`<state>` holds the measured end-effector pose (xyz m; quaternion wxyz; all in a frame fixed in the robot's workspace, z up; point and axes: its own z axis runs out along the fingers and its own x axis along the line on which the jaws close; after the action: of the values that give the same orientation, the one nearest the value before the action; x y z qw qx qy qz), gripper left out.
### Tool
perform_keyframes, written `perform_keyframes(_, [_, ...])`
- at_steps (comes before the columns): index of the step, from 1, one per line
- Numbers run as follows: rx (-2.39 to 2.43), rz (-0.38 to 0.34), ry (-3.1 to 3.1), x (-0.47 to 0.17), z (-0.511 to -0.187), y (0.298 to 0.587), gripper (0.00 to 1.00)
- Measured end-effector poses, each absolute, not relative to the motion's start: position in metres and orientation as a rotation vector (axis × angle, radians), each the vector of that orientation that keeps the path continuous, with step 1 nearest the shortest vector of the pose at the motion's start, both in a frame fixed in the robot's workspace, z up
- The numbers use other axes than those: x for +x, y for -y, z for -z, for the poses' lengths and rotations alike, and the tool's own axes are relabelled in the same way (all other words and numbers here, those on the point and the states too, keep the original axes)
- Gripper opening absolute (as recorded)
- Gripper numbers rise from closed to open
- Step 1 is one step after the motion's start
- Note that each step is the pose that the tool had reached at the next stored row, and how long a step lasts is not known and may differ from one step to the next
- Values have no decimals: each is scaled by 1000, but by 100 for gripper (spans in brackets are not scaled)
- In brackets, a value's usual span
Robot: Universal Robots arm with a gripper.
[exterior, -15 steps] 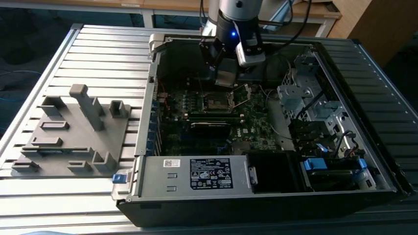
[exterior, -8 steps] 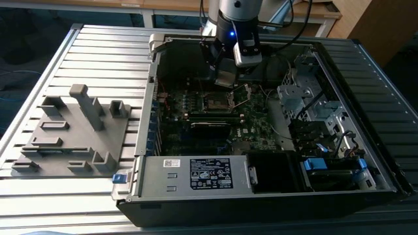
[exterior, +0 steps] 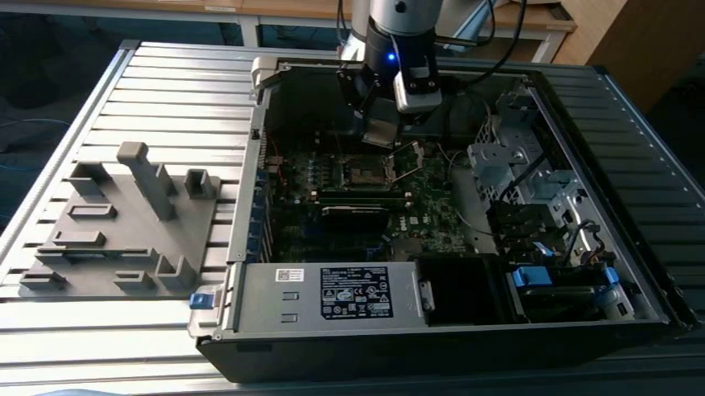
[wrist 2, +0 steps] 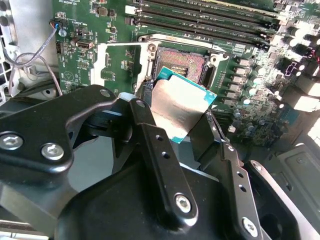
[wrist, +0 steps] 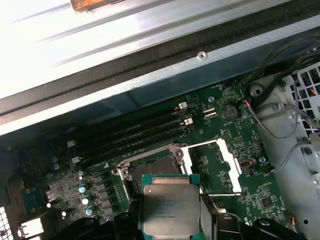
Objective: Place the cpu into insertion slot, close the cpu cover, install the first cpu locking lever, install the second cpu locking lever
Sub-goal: 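Place the cpu into insertion slot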
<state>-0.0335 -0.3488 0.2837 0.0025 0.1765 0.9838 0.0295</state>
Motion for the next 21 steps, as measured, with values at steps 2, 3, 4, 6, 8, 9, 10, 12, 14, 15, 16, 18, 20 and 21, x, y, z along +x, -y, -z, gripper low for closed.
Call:
perform_keyframes(2, [580, -92, -3080, -33, -284, 349, 54])
perform_keyframes(3, [597, -92, -3077, -33, -284, 349, 54])
perform_keyframes(4, [616, -92, -3073, -33, -283, 349, 54])
perform_keyframes(6, [658, -92, -3063, -33, -283, 349, 54])
perform_keyframes(8, [713, -92, -3050, -33, -283, 349, 54])
perform_keyframes(9, [740, -92, -3043, -33, -283, 349, 54])
perform_keyframes(10, [767, -92, -3036, -33, -283, 349, 54])
perform_keyframes(12, [822, -91, -3020, -33, -282, 349, 54])
perform_keyframes(14, [876, -91, -3004, -33, -282, 349, 54])
perform_keyframes(15, [903, -91, -2995, -33, -282, 349, 54])
perform_keyframes(16, [931, -91, -2986, -33, -282, 349, 54])
perform_keyframes(18, [973, -90, -2972, -33, -282, 349, 54])
perform_keyframes(20, [976, -90, -2971, -33, -282, 349, 54])
perform_keyframes(21, [977, -90, -2971, -33, -281, 349, 54])
